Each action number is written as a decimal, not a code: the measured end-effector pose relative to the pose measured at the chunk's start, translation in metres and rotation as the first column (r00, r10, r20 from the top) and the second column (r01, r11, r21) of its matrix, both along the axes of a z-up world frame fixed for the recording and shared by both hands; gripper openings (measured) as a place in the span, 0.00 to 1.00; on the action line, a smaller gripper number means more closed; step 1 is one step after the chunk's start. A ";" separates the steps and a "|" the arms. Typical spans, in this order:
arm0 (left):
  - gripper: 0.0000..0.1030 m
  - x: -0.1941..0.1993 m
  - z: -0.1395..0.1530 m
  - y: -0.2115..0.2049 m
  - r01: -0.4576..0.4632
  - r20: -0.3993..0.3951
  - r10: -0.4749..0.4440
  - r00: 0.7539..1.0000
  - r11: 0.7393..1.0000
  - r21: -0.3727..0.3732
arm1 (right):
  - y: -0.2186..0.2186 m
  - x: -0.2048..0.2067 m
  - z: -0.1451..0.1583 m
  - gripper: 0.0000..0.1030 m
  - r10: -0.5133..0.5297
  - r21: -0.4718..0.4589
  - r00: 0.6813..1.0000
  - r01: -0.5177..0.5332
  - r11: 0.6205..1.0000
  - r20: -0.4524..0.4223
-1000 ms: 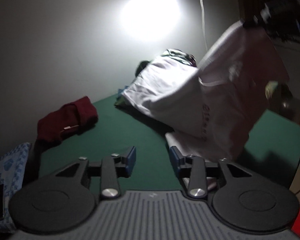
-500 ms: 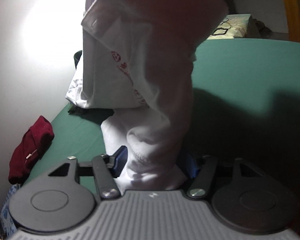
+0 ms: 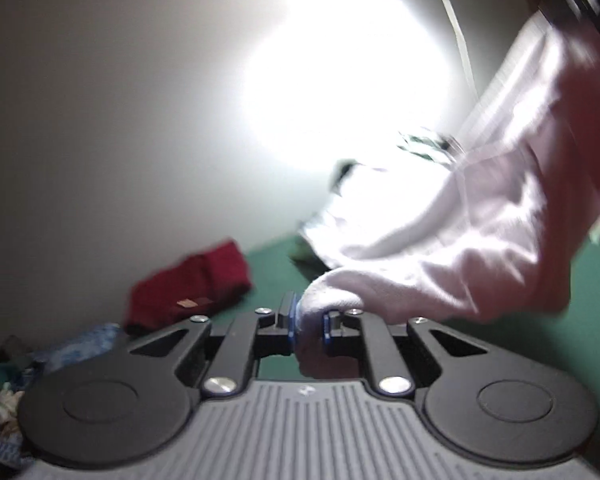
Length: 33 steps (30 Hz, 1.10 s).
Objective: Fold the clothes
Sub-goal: 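Lift the white polo shirt high with both grippers to shake it out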
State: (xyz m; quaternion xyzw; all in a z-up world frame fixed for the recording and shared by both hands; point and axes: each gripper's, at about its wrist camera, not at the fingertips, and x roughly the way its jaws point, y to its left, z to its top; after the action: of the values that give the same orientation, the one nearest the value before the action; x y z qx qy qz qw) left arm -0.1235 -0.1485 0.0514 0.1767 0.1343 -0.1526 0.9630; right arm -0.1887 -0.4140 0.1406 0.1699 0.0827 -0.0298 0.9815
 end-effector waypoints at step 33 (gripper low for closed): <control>0.15 -0.123 0.273 0.134 -0.040 0.452 0.171 0.876 0.958 -0.284 | 0.041 -0.065 0.170 0.04 0.309 -0.130 0.788 -0.284 0.950 0.533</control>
State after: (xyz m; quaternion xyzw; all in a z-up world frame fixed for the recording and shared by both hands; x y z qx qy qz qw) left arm -0.2463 -0.0148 0.3244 0.0702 -0.1163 -0.0684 0.9884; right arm -0.2542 -0.3734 0.3108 0.1351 -0.1760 0.1725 0.9597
